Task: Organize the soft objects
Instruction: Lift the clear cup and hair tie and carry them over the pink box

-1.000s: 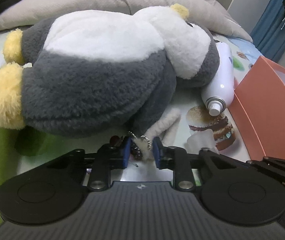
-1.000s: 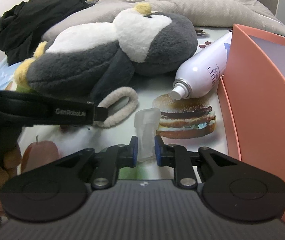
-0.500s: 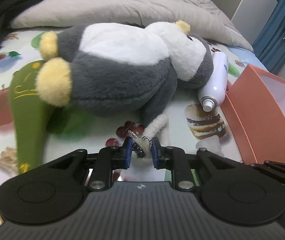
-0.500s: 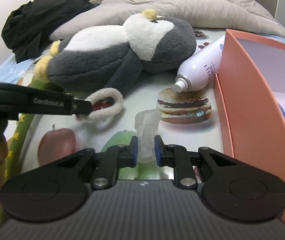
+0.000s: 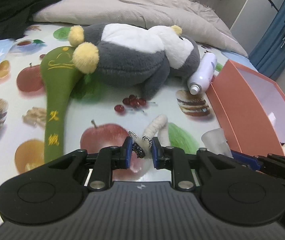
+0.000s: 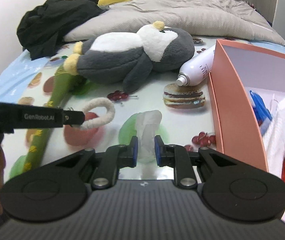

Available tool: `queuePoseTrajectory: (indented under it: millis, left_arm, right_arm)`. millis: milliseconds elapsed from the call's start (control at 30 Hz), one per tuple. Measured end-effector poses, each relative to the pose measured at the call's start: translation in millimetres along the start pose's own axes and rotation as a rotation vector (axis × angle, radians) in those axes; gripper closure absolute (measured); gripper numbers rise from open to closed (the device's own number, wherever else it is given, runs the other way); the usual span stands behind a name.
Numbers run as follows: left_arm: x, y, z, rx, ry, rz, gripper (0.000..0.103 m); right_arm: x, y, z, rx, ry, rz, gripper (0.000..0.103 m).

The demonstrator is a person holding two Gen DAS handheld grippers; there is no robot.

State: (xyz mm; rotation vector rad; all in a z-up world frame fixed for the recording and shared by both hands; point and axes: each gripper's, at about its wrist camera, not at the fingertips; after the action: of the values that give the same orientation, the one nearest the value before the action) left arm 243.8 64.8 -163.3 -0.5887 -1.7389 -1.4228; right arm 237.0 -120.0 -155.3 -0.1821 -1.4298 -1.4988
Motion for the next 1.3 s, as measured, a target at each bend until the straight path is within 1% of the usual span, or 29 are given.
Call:
queuePoseTrajectory:
  millis: [300, 400, 533, 633, 733, 867, 967, 1133, 1300]
  left_arm:
    - [40.5, -35.0, 8.5, 0.025, -0.002, -0.006, 0.079]
    - [50.0, -43.7, 8.0, 0.034, -0.008, -0.004, 0.079]
    - [59.2, -52.1, 2.0, 0.03, -0.021, -0.001, 0.079]
    - [65.3, -53.7, -3.2, 0.035, -0.053, 0.009, 0.079]
    - [71.8, -49.8, -12.7, 0.019, -0.072, 0.013, 0.079]
    - [85.3, -39.4, -24.1, 0.009, -0.099, -0.005, 0.079]
    - [96.5, -27.9, -31.2, 0.022, -0.138, -0.011, 0.079]
    - [119.3, -5.0, -48.0, 0.004, -0.156, -0.066, 0.079]
    - [141.9, 16.7, -69.6, -0.032, -0.183, -0.127, 0.079]
  right_arm:
    - [33.0, -21.7, 17.5, -0.017, 0.034, 0.0, 0.082]
    - [42.0, -28.6, 20.0, -0.02, 0.033, 0.005, 0.082]
    - [52.9, -34.4, 18.6, -0.029, 0.027, 0.005, 0.082]
    - [60.6, -34.7, 17.1, -0.041, 0.013, 0.001, 0.082]
    - [69.6, -31.3, 15.1, -0.06, 0.02, -0.012, 0.082]
    - [83.8, -22.1, 14.2, -0.061, 0.021, -0.039, 0.082]
    - [97.8, -11.6, 12.3, -0.062, 0.022, -0.073, 0.082]
    - [126.0, 6.4, 5.9, -0.059, 0.014, -0.141, 0.082]
    - [155.0, 25.2, 2.2, -0.024, -0.004, -0.192, 0.082]
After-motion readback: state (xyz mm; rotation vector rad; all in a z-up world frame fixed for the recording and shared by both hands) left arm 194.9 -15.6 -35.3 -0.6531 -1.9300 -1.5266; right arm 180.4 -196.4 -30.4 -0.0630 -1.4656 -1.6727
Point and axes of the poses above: each gripper's, at about its wrist camera, not at the fingertips, and x roughly against the way its jaws point, z to its left, y to its top, and after that the axes turned 14 degrees about y, right-handed
